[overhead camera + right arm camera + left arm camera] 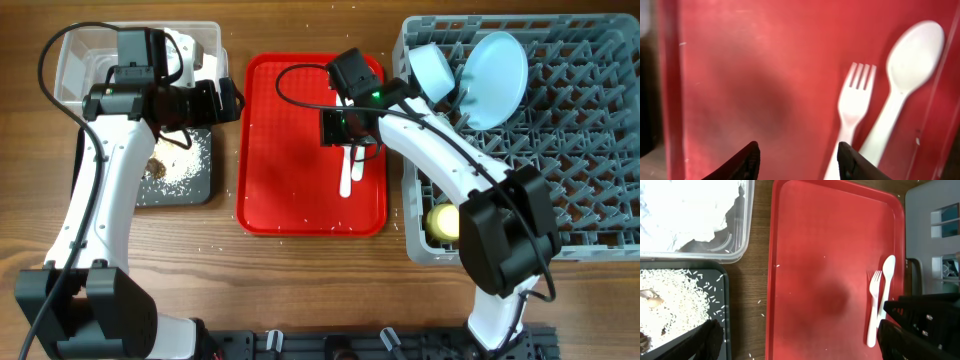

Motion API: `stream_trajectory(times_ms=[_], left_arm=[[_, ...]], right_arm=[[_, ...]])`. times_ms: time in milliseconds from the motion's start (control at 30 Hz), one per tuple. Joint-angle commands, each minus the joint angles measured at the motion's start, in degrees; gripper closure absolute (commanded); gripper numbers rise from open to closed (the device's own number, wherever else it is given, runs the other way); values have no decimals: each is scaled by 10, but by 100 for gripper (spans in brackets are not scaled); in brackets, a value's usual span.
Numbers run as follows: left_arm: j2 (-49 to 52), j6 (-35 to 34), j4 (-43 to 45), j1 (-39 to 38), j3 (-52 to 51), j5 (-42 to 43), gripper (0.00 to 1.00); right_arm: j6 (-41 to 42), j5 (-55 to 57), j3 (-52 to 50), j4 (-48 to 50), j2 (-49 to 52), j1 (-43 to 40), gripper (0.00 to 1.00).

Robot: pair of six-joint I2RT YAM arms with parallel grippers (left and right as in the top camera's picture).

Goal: Sort waste into correct bins and load items into the dishwasher rack
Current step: 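Grasp the white plastic fork on the red tray with the right gripper, then insert the fork upright into the rack and release it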

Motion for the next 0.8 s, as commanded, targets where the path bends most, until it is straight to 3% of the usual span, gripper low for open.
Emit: stream_trajectory(times_ms=[0, 467, 767], left_arm=[[-9, 3, 1, 2, 1, 1, 0], [-9, 2, 1, 2, 1, 1, 0], [-9, 3, 1, 2, 1, 1, 0]], right_arm=[[64, 36, -3, -7, 47, 0, 51], [106, 45, -3, -24, 99, -2, 55], [106, 38, -3, -17, 99, -4, 96]])
